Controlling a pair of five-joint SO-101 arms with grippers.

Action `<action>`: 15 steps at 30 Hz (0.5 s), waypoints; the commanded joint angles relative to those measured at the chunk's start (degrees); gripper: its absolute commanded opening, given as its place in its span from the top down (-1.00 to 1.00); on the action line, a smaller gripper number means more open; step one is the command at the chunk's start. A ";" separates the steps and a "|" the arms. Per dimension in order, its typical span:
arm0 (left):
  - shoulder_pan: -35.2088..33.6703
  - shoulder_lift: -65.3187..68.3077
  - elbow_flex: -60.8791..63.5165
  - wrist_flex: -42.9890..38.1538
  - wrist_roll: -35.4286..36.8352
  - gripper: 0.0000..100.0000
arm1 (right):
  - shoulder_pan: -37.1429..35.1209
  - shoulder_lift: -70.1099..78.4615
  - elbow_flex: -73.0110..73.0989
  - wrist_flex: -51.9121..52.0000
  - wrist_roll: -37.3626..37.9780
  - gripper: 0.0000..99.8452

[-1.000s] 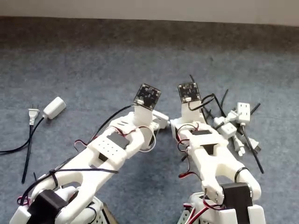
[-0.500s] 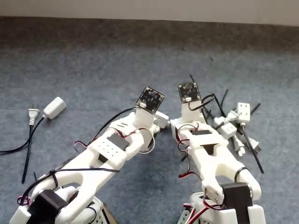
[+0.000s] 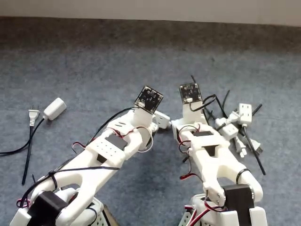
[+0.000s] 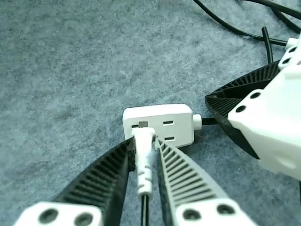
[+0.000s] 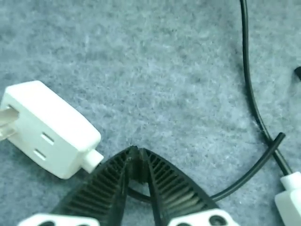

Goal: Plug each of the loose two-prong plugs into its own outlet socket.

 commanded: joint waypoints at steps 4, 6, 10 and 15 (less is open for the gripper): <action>-0.48 -0.31 -0.92 -1.32 -0.53 0.99 | -0.22 -0.31 -2.68 -1.01 -0.26 0.98; -0.57 -0.22 -1.10 -1.23 -0.53 0.99 | -0.22 -0.31 -2.68 -1.01 -0.26 0.98; -0.57 -0.13 -1.01 -1.23 -0.53 0.99 | -0.22 -0.31 -2.68 -1.01 -0.26 0.98; -0.57 4.26 -3.56 -1.05 -0.53 0.99 | -0.22 -0.31 -2.68 -1.01 -0.35 0.98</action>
